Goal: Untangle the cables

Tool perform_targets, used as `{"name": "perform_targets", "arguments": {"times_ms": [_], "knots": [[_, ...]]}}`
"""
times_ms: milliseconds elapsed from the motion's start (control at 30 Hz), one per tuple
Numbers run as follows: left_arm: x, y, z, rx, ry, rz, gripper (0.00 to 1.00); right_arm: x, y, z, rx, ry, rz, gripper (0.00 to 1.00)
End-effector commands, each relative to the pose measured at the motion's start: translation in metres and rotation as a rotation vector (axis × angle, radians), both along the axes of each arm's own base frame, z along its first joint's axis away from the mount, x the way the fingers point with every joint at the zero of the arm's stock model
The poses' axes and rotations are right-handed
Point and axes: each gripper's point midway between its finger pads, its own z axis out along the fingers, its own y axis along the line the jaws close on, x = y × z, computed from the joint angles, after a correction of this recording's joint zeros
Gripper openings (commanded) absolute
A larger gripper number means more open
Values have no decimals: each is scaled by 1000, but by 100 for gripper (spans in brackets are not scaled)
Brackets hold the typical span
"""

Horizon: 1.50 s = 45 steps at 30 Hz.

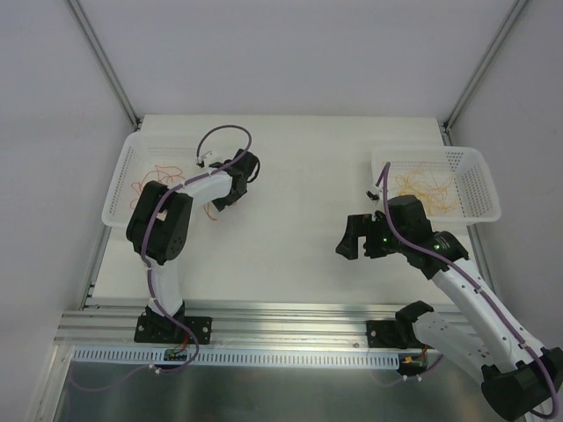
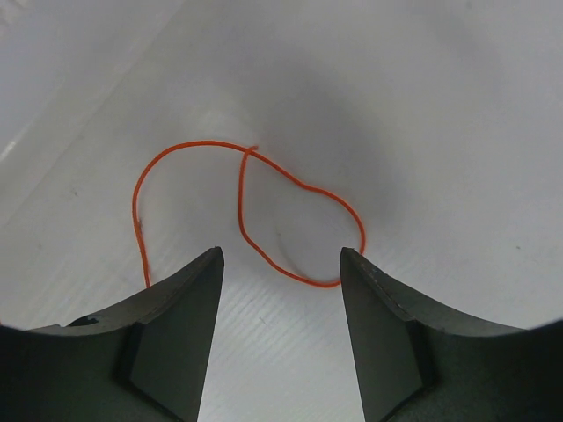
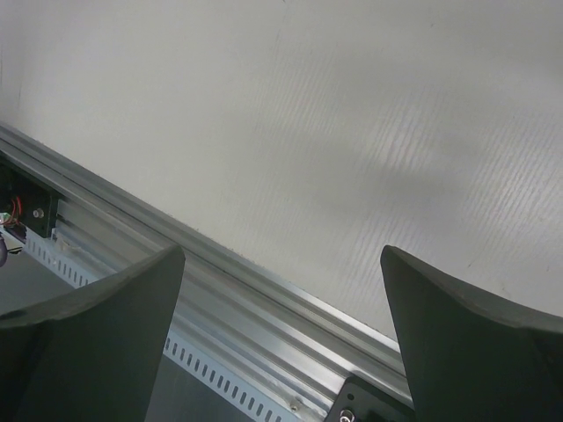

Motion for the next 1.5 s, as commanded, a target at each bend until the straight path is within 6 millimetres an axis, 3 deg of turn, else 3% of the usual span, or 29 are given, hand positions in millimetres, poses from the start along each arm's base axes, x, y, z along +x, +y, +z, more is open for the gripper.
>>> {"name": "perform_targets", "arguments": {"times_ms": [0, 167, 267, 400, 600, 667, 800, 833, 900, 933, 1033, 1167, 1233, 1267, 1300, 1367, 1400, 1467], "knots": [[-7, 21, -9, 18, 10, 97, 56, 3, -1, 7, -21, -25, 17, 99], [-7, 21, -21, 16, 54, 83, 55, 6, 1, 4, -27, -16, 23, 100], [-4, 20, -29, 18, 84, 60, 50, 8, 3, 5, -25, -16, 31, 100], [-4, 18, -28, 17, 95, 38, 26, 9, 4, 6, -25, -14, 29, 100], [-3, 1, 0, -27, 82, -79, 6, 10, 4, 9, -23, -25, 28, 100], [1, -4, 24, -38, 44, -130, 0, 11, 3, 10, -24, -28, 26, 100], [3, -17, 81, -58, -25, -298, 0, 15, 5, 14, -22, -38, 28, 100], [3, -19, 111, -71, -84, -333, 0, 15, 6, 14, -20, -37, 30, 100], [1, -23, 141, -63, -125, -439, 0, 17, 7, 16, -17, -39, 31, 100], [2, -25, 173, -62, -189, -480, 0, 17, 8, 16, -14, -38, 36, 100], [-3, -15, 221, 14, -247, -564, 0, 20, 12, 18, -2, -37, 41, 99], [0, 22, 295, 138, -363, -546, 0, 23, 20, 23, 27, -34, 53, 100], [2, 54, 317, 204, -387, -491, 0, 24, 22, 25, 38, -35, 58, 100], [4, 96, 341, 260, -417, -404, 0, 24, 25, 28, 50, -36, 62, 100], [4, 96, 341, 261, -417, -403, 0, 25, 25, 29, 50, -36, 62, 99], [6, 114, 348, 266, -430, -368, 0, 25, 25, 30, 52, -39, 59, 100], [7, 132, 347, 276, -419, -325, 0, 26, 25, 31, 53, -43, 54, 100], [10, 148, 344, 296, -397, -296, 0, 26, 24, 32, 55, -46, 50, 100]]}}
